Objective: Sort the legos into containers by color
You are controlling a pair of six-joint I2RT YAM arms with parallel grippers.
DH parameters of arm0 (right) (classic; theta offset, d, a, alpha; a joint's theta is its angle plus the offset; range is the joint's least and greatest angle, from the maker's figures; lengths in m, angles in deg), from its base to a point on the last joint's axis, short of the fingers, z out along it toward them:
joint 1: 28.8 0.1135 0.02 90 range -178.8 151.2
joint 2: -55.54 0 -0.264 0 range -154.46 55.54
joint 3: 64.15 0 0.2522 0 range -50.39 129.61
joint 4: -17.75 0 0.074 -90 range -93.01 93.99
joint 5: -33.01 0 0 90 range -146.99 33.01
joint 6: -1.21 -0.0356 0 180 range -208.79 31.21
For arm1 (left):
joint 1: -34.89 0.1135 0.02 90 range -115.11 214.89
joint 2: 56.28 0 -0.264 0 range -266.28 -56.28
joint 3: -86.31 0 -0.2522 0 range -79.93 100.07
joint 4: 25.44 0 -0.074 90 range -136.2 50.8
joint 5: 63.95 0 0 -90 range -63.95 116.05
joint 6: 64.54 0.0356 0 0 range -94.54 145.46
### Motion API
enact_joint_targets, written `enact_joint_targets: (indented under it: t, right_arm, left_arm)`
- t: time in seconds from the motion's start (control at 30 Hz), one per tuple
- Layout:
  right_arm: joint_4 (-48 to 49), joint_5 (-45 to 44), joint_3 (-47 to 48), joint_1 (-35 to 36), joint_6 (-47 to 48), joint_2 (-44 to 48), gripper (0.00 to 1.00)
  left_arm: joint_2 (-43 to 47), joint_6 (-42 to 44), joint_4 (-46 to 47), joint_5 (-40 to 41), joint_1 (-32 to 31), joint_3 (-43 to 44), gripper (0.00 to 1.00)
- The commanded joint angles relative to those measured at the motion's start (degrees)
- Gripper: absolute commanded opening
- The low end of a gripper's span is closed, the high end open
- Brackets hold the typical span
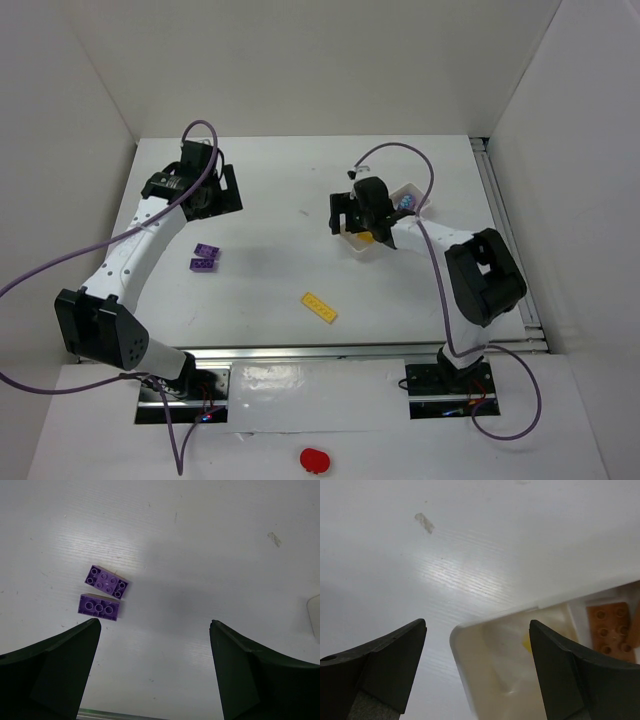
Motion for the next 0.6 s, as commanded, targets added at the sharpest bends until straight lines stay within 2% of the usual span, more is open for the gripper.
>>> enact_joint_targets:
  t: [0.0, 0.17, 0.4, 0.57]
  right_arm:
    - [-0.73, 6.29, 3.56, 0.48, -1.84, -2.68, 0.91]
    - [-3.1, 7.09, 6.99, 2.42, -1.84, -6.89, 0.92]
    - [-3.1, 9.73, 12.6, 8.66, -1.84, -12.07, 0.92]
    - [-3.1, 11.84, 21.21, 13.76, -1.84, -18.92, 0.91]
  left_arm:
    - [0.91, 1.13, 0.55, -0.32, 0.25, 1.8, 1.0]
    - [1.44, 1.13, 0.55, 0.29, 0.25, 1.8, 1.0]
    - [1.44, 1.13, 0.55, 2.04, 0.25, 1.8, 1.0]
    - [2.66, 2.45, -0.06, 2.75, 3.93, 1.8, 1.0]
